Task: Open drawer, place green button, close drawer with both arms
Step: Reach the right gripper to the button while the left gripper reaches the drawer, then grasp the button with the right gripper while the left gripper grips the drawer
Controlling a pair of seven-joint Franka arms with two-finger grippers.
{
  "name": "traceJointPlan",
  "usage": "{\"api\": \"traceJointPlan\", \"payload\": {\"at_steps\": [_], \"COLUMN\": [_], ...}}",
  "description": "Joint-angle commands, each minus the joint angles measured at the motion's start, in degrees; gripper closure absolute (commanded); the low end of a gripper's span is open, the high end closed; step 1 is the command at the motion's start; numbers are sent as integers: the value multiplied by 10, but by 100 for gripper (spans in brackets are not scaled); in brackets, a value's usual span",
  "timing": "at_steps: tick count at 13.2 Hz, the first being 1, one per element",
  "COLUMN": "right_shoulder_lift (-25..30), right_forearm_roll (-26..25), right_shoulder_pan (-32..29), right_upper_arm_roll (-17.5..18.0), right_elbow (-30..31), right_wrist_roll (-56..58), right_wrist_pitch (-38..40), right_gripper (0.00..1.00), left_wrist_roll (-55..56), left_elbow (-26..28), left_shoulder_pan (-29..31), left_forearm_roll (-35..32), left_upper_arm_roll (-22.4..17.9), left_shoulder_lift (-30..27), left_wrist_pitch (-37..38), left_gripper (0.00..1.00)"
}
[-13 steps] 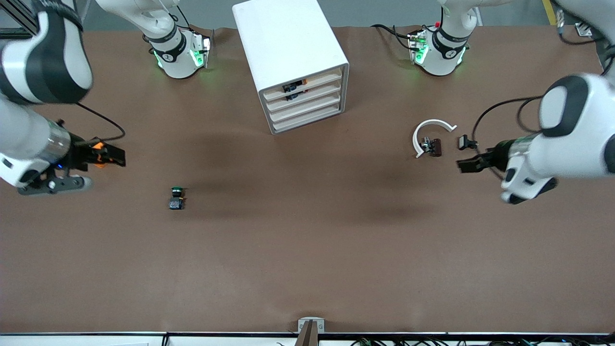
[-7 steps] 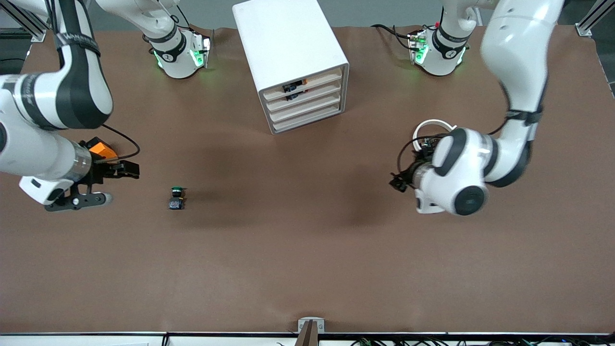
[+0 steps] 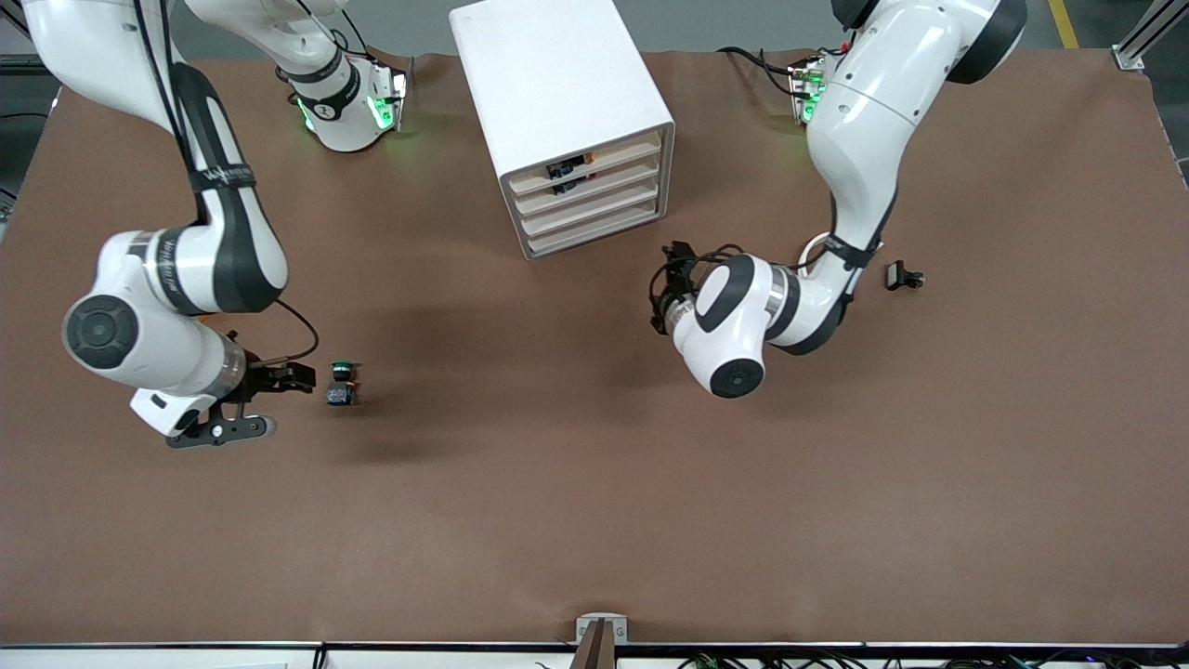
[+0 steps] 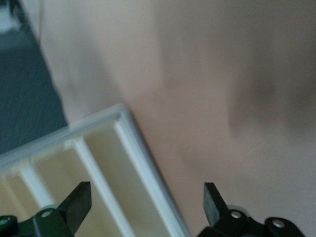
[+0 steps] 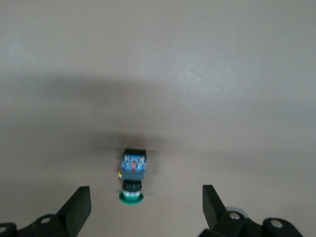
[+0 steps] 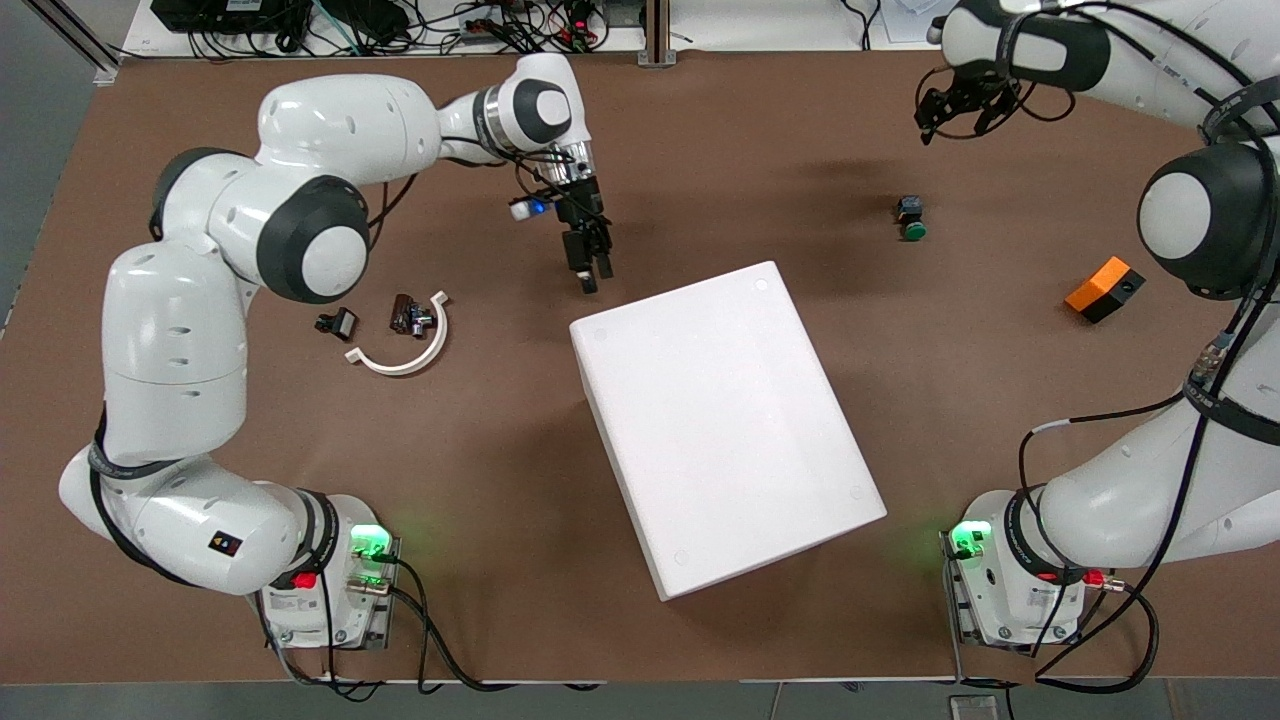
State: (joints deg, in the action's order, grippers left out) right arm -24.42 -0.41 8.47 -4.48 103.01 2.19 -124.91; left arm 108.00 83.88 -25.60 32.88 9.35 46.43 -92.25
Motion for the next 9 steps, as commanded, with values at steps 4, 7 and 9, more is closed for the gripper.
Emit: {"api": "traceJointPlan", "payload": {"at_steps": [4,7,9], "right_shoulder_lift": [-55,-76,-80], "right_forearm_roll": [-1,-1,-1], "right_shoulder_pan": [15,12,14], "right_upper_arm_roll": [0,0,0], "right_elbow": [40,40,49], "right_wrist_roll": [-80,-74,-75], "right_wrist_pitch": [-111,-115,-117], "right_gripper": [0,0,0], "left_wrist_roll": [127,170,177], "left_elbow": [-15,-13,-10], "left_shoulder_pan": [-86,-103,-119], "left_forearm_roll": [103,115,115], "left_upper_arm_roll": [-5,-5,-5], "left_shoulder_lift": [46,47,48], "left_wrist_pitch": [9,19,26], "left_gripper": [0,9,17]}}
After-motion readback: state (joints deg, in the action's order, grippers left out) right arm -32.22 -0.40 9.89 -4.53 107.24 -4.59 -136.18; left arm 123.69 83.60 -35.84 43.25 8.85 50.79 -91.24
